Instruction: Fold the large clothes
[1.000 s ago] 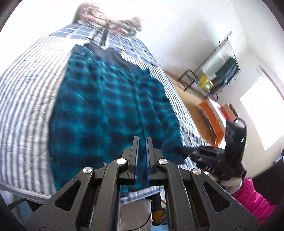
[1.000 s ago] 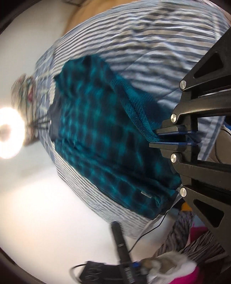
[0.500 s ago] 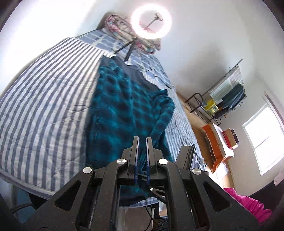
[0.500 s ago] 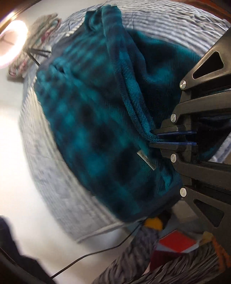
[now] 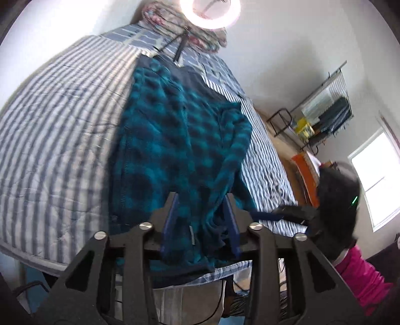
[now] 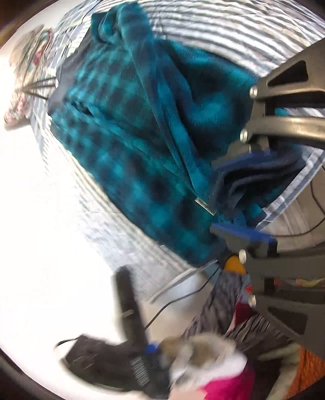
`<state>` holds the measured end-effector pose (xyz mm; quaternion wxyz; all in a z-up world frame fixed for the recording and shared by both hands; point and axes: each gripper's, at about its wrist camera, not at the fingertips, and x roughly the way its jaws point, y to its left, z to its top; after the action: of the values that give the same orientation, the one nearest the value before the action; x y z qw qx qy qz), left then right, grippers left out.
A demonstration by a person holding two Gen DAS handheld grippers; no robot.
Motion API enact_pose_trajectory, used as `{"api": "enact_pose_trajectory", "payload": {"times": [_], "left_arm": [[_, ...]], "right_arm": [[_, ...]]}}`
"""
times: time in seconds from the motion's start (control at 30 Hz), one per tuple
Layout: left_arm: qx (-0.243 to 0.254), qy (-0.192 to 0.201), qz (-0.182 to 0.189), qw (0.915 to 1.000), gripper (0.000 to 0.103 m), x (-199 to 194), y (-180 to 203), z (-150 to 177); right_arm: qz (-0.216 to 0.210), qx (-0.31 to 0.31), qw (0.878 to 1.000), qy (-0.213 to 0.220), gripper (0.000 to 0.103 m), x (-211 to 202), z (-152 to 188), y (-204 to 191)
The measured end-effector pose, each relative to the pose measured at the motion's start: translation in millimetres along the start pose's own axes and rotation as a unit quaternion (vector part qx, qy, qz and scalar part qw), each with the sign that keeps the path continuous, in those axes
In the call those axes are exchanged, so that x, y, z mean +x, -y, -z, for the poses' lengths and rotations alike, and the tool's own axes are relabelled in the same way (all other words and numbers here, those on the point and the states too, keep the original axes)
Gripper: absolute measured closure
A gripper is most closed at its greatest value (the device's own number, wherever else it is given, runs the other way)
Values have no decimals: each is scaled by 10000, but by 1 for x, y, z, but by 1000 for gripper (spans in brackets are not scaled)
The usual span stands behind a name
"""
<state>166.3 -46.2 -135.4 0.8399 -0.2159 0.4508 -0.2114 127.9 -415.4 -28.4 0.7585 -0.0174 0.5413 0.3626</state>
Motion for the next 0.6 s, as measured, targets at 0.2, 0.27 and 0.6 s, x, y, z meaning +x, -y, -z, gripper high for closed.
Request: {"api": "enact_pose_trajectory", "payload": {"times": [0.2, 0.27, 0.6], "left_arm": [[208, -550, -70, 9982, 64, 50, 19, 7], [218, -709, -100, 9972, 64, 64, 23, 9], [334, -1082, -260, 9932, 64, 108, 31, 14]], "right_arm": [[197, 744, 9963, 390, 45, -38, 0, 64], [218, 1066, 9926, 537, 42, -46, -1, 87], [256, 2473, 9591, 1354, 33, -68, -17, 209]]}}
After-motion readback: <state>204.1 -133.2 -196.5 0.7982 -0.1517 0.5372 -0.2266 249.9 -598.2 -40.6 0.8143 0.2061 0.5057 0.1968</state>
